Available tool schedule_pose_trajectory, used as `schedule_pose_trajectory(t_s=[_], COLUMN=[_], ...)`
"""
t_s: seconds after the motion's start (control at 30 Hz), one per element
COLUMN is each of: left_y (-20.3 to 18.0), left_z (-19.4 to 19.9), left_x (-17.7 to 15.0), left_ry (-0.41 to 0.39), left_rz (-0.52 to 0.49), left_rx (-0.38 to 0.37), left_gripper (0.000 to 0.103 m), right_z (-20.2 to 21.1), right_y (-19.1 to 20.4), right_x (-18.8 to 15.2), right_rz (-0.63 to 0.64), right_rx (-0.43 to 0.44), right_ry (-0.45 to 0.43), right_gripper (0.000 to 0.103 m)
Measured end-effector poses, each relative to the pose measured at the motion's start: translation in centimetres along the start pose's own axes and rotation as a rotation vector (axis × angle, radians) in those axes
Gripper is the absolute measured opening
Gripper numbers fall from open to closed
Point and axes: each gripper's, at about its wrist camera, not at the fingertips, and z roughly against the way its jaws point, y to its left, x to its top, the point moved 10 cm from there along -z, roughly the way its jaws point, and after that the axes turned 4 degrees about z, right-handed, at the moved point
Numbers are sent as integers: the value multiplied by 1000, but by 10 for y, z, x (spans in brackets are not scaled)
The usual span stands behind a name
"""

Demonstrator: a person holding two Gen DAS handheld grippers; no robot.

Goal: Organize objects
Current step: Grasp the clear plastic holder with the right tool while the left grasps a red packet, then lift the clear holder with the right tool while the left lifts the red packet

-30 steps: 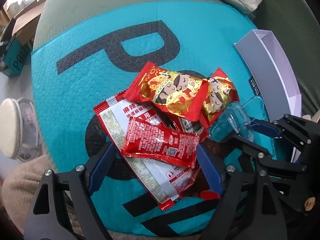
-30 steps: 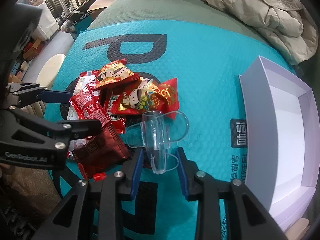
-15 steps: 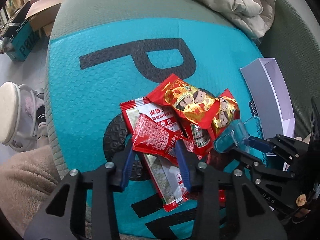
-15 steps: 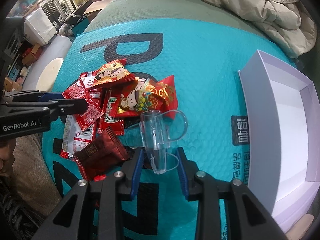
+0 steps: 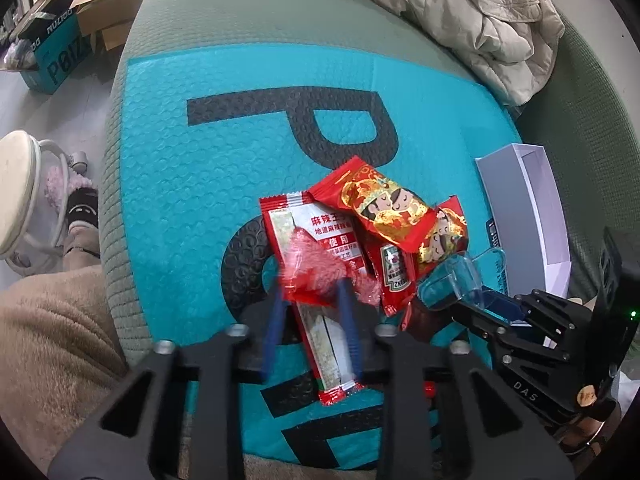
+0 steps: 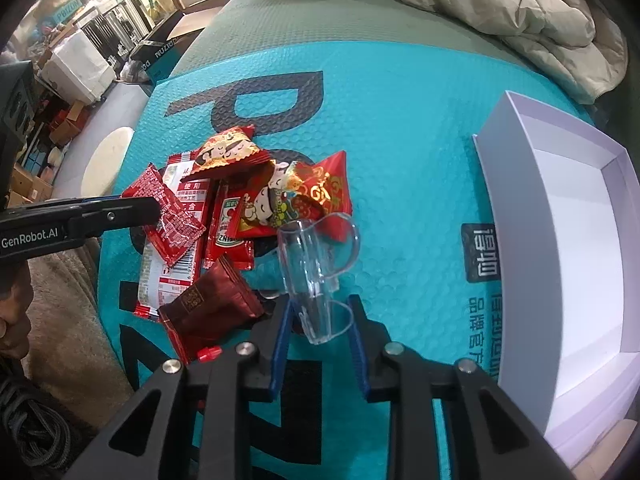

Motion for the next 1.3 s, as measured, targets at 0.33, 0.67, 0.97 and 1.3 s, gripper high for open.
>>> schedule_pose_trajectory(t_s=[0.33, 0.67, 0.97, 1.3], left_y=[-2, -8, -14, -18], left_z=[-2, 14, 16, 39], left_x=[-2, 9, 10, 4], left_ry=[9, -77, -61, -139], left_rz=[6, 19, 36, 22], left_rx=[-26, -103, -113, -54], left_gripper=[23, 10, 6, 6], right_z=[0, 0, 7, 27], right_y=[2, 0, -1, 1], right_x=[-2, -2, -2, -8], right_rz=[-5, -19, -45, -48], right_rx=[15, 29, 64, 60], right_ry=[14, 3, -10, -41], right_gripper=[26, 27, 21, 19])
